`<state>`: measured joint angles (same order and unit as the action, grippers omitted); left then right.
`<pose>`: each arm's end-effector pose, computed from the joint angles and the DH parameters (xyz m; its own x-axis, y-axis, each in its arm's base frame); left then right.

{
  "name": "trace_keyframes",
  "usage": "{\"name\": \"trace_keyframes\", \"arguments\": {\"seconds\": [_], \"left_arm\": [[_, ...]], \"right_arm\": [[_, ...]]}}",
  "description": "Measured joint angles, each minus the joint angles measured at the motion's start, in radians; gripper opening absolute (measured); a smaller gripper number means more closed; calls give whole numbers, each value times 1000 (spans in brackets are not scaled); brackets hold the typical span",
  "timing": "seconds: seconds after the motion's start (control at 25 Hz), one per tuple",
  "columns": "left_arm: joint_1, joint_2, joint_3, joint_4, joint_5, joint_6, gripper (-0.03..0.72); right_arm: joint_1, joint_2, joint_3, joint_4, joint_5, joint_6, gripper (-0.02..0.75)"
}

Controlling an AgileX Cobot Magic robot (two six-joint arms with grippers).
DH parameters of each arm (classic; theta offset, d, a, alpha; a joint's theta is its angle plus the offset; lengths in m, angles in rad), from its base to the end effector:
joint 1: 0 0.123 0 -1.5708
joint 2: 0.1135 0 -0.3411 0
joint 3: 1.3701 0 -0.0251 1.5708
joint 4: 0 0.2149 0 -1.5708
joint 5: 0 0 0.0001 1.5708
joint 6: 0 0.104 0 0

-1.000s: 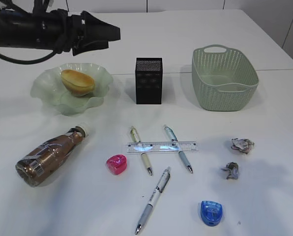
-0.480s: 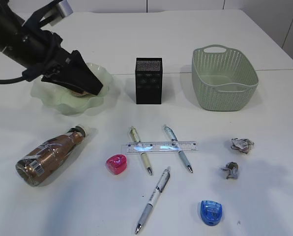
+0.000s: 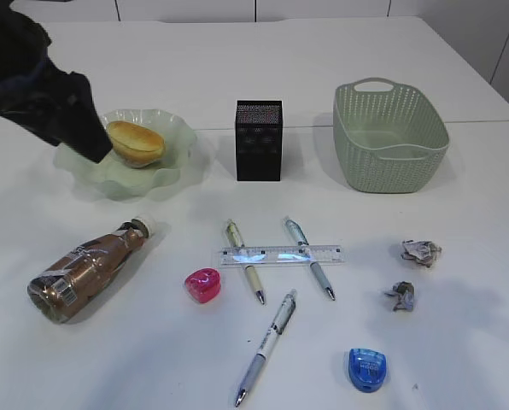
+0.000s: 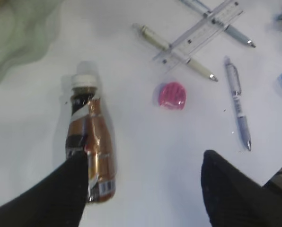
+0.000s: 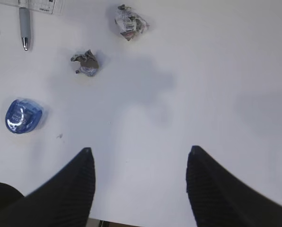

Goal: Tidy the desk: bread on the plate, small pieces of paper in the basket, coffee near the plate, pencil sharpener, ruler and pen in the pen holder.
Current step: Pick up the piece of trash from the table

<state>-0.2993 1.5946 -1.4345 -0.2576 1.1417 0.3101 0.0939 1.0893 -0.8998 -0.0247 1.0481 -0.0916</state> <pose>0.2788 -0.1113 0.3759 -0.8001 0.4501 -0.3966 0.5372 0.8318 -0.1397 0.1356 0.0105 0.3493 -0.8951 -0.1885 -0.4040 -0.1789 0.9819 -0.0618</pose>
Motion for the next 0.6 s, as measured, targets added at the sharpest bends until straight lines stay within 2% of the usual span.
{"name": "trace_keyframes", "arguments": {"seconds": [0.16,0.36,0.6], "left_arm": [[0,-12,15,106,77,-84,503],[0,-60,89,108,79,-108,490],[0,-198,249,108,80,-119,477]], "right_arm": [[0,-19,0,0,2,0,480],[0,-28,0,-2,4,0,480],[0,-28,0,-2,12,0,480]]}}
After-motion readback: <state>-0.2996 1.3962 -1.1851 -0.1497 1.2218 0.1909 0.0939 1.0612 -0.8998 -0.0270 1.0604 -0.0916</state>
